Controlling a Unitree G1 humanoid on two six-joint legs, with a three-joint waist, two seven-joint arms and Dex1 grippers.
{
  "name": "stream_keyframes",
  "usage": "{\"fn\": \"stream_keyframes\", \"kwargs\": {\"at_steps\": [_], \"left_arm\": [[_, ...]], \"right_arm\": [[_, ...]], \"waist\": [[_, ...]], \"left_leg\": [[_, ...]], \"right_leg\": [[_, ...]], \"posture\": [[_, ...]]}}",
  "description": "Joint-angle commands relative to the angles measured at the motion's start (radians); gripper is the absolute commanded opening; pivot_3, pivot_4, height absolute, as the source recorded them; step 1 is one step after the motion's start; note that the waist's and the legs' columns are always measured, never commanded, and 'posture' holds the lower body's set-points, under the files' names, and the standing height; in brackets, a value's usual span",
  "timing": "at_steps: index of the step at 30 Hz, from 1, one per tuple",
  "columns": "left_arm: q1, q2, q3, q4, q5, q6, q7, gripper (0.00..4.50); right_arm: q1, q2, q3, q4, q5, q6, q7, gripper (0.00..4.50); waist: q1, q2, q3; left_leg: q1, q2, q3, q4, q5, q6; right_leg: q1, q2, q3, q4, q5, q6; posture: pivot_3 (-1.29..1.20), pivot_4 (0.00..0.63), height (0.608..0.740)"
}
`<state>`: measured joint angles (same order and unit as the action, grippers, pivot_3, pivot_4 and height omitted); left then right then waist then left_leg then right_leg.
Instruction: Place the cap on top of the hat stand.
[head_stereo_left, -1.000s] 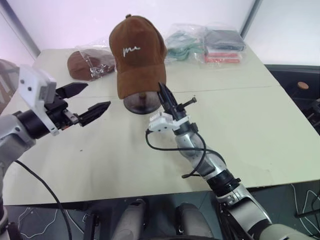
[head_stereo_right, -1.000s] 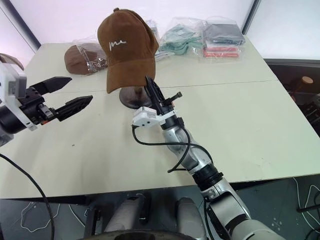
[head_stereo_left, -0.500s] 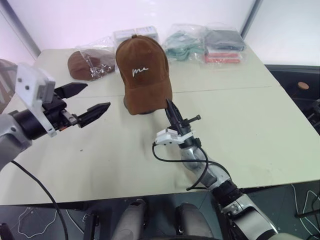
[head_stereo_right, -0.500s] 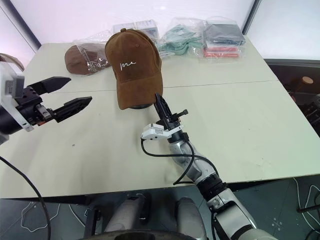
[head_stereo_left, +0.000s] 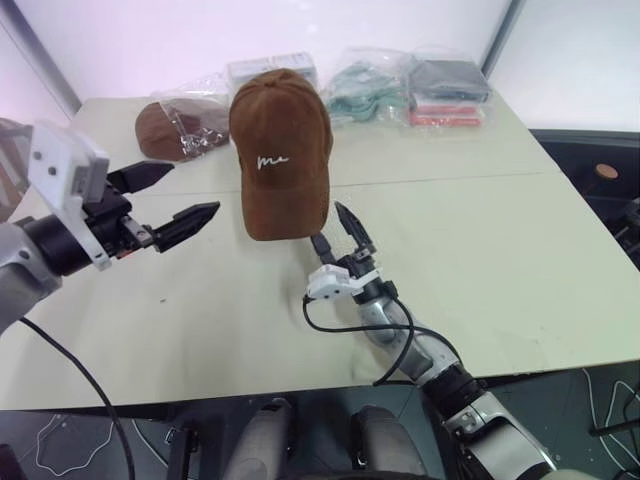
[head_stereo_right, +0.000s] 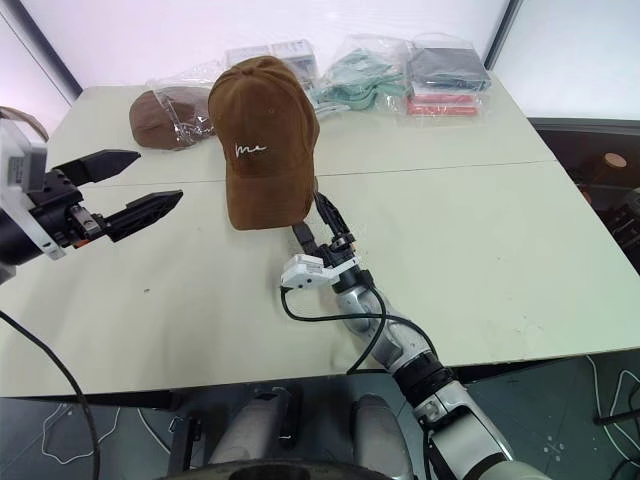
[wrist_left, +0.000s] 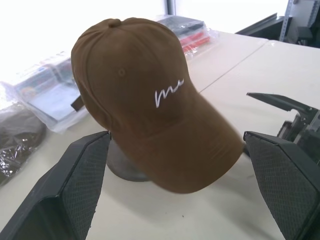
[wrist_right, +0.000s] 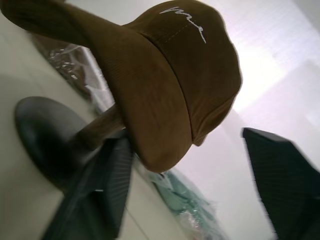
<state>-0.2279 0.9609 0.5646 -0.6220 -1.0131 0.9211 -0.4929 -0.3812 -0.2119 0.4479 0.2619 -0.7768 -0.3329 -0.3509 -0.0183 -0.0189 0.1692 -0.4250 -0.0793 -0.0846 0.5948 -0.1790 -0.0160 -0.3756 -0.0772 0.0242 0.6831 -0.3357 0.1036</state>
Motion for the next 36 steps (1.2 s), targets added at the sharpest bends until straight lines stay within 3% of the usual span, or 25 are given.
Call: {"fn": "stream_keyframes", "kwargs": {"at_steps": [1,9,13,17,19,25,30,36], "left_arm": [[-0.014,0.010,0.007,-0.007,0.006,-0.028,0.002,4.50],[-0.024,0.001,-0.007,-0.004,0.008,-0.044,0.007,4.50],[-0.031,-0.005,-0.025,-0.003,0.009,-0.052,0.008,4.50],[-0.034,-0.008,-0.036,0.001,0.007,-0.062,0.007,4.50],[-0.035,-0.011,-0.043,0.002,0.007,-0.066,0.005,4.50],[-0.033,-0.021,-0.069,0.003,0.014,-0.082,-0.003,4.50],[-0.027,-0.030,-0.083,0.001,0.020,-0.094,-0.005,4.50],[-0.017,-0.034,-0.086,-0.004,0.025,-0.104,-0.009,4.50]], "right_arm": [[-0.004,-0.001,-0.014,-0.023,0.090,0.008,0.132,4.49],[0.018,-0.114,-0.052,-0.113,0.233,0.072,0.465,4.49],[0.009,-0.123,-0.133,-0.197,0.380,0.172,0.605,4.49],[-0.021,-0.131,-0.230,-0.327,0.548,0.398,0.775,4.49],[-0.060,-0.148,-0.275,-0.402,0.690,0.590,0.914,4.49],[-0.231,-0.240,-0.440,-0.514,1.045,0.990,1.147,4.49],[-0.360,-0.330,-0.548,-0.518,1.247,1.216,1.213,4.49],[-0.463,-0.416,-0.624,-0.467,1.394,1.325,1.263,4.49]], "waist": [[0.000,0.000,0.000],[0.003,0.000,0.000],[0.002,0.000,0.000],[0.003,0.000,0.000],[0.004,0.000,0.000],[0.005,0.001,0.001],[0.005,0.001,0.001],[0.005,0.002,0.002]], "left_leg": [[0.000,0.000,0.000,0.000,0.000,0.001],[0.000,0.000,0.000,0.000,-0.001,0.002],[0.001,0.000,0.000,0.000,-0.001,0.002],[0.000,0.000,0.000,0.000,-0.001,0.002],[0.000,0.000,0.000,0.000,-0.001,0.002],[0.000,0.000,0.000,0.000,-0.002,0.003],[0.000,0.000,0.000,0.000,-0.003,0.004],[-0.002,0.000,0.000,0.000,-0.003,0.005]], "right_leg": [[0.000,0.000,0.000,0.000,0.000,0.000],[0.001,0.000,0.000,-0.001,0.000,0.000],[0.001,0.000,0.000,-0.001,0.000,0.000],[0.001,0.000,0.000,-0.001,0.000,0.000],[0.001,0.000,0.000,-0.001,0.000,0.000],[0.001,-0.001,-0.001,-0.002,0.000,0.000],[0.001,-0.002,-0.001,-0.003,0.000,0.000],[0.000,-0.003,-0.001,-0.004,0.000,0.000]], "posture": [[0.00,0.150,0.740],[0.00,0.150,0.740],[0.00,0.150,0.740],[0.00,0.150,0.740],[0.00,0.150,0.740],[0.00,0.150,0.740],[0.00,0.150,0.740],[0.00,0.150,0.740]]}}
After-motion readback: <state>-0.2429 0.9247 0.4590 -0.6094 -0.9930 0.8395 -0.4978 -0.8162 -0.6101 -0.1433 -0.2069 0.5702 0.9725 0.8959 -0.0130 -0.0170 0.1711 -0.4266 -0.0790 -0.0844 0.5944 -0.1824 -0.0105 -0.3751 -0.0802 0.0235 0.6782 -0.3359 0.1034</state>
